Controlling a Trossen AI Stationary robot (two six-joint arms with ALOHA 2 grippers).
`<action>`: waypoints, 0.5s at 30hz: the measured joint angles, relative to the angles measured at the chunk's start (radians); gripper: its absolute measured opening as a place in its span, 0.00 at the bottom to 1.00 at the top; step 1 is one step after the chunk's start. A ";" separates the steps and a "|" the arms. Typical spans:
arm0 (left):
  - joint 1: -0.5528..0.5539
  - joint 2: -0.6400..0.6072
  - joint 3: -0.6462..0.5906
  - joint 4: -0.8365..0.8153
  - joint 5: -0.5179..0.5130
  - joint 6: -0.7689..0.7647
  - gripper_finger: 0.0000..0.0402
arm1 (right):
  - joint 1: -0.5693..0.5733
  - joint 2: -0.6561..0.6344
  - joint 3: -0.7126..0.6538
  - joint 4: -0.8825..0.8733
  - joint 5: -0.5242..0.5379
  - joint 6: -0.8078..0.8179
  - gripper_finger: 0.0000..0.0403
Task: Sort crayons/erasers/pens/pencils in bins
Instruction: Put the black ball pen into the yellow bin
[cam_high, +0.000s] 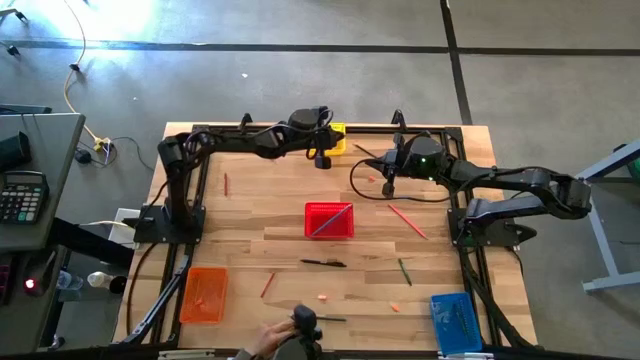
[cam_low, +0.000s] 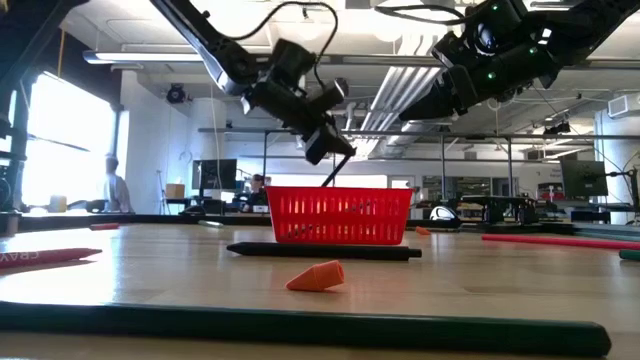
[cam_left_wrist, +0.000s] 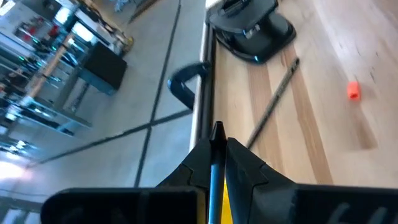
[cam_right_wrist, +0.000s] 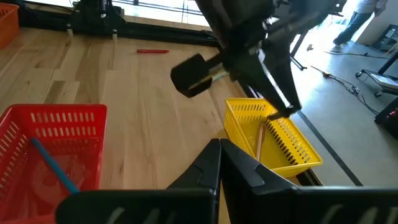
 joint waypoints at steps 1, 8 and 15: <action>0.004 0.007 0.000 -0.003 0.000 0.000 0.02 | 0.000 0.000 0.000 0.000 0.000 0.000 0.00; 0.016 0.010 0.001 -0.038 0.003 -0.029 0.03 | 0.000 0.000 0.000 -0.001 0.000 0.000 0.00; 0.015 0.010 0.001 -0.043 0.002 -0.038 0.09 | 0.000 0.000 0.000 0.000 0.000 0.000 0.00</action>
